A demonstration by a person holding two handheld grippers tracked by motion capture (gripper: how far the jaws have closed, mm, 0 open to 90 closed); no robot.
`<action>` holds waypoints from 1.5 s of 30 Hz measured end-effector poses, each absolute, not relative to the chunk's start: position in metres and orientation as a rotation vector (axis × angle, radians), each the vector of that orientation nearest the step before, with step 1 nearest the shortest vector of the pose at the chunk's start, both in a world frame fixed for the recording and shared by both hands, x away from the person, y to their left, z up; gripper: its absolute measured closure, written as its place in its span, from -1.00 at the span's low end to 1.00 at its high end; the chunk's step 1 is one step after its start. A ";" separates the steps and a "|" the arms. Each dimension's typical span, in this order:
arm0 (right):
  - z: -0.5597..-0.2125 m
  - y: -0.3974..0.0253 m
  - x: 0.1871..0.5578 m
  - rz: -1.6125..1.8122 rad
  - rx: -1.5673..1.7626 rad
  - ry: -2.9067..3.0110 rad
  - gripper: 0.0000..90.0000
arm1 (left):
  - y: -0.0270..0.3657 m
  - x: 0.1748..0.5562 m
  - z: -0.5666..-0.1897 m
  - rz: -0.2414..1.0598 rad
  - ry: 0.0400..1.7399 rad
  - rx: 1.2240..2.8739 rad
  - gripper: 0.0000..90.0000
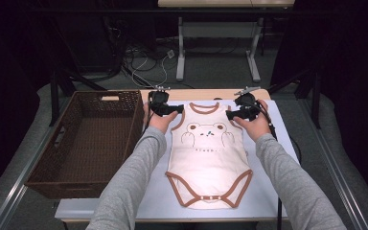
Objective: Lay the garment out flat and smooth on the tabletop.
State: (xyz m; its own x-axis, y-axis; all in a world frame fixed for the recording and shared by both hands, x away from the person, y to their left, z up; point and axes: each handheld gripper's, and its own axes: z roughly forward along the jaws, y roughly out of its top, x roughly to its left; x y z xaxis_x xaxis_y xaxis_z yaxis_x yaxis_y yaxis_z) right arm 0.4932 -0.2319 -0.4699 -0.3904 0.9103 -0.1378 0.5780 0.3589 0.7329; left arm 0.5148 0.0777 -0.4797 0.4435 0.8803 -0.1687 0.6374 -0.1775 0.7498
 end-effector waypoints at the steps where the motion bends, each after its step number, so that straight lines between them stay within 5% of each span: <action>1: -0.471 -0.232 0.493 0.815 1.295 2.087 -0.54 | 0.078 0.514 -0.481 0.387 1.287 1.905 -0.55; 45: -0.512 -0.242 0.496 0.769 1.467 2.121 -0.45 | 0.076 0.515 -0.523 0.349 1.345 1.942 -0.59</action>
State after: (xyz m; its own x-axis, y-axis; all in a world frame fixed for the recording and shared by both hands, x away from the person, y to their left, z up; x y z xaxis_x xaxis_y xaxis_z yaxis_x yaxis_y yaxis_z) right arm 0.4959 -0.2419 -0.5122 -0.3354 0.9409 -0.0471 0.6921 0.2801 0.6652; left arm 0.5149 0.0758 -0.5225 0.4147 0.8920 -0.1800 0.6918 -0.1805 0.6992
